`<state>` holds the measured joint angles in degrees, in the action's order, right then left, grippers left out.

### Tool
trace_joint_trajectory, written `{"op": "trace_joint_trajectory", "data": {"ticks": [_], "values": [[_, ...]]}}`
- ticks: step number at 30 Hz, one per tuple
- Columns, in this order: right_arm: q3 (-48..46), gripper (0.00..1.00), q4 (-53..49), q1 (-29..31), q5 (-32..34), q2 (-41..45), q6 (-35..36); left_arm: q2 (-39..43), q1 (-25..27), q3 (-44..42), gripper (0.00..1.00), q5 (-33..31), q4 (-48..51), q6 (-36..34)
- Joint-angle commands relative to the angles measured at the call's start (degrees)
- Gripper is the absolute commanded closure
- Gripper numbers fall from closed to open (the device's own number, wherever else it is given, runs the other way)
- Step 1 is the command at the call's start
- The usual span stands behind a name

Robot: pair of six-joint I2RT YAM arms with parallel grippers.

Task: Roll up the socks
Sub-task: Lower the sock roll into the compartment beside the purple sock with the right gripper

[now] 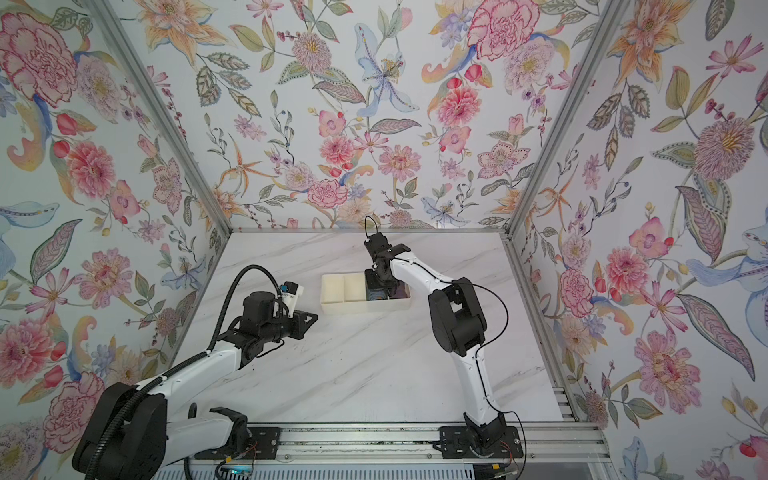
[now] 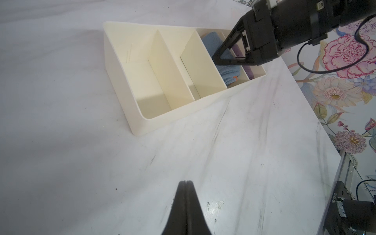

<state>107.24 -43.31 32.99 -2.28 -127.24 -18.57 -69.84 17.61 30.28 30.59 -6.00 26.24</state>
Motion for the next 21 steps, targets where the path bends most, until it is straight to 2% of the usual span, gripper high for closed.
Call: {"op": "trace_joint_trajectory", "data": {"ticks": [1, 9, 16, 21], "values": [[2.68, 0.94, -4.11, 0.40, 0.70, -1.83, 1.25, 0.50, -0.75, -0.93, 0.98, -1.15, 0.01, -1.17], [1.14, 0.93, -4.32, 1.01, 1.06, -0.41, 0.69, 1.11, -0.87, -1.02, 0.96, -1.92, 0.39, -1.36], [0.04, 0.89, -4.23, 3.64, 8.73, 0.20, -0.81, 1.38, -0.88, -1.23, 0.96, -2.90, 0.29, -1.33], [0.32, 0.85, -4.29, 3.72, 10.11, -0.09, -2.49, 1.64, -0.96, -1.70, 0.96, -2.99, 0.37, -1.40]]}}
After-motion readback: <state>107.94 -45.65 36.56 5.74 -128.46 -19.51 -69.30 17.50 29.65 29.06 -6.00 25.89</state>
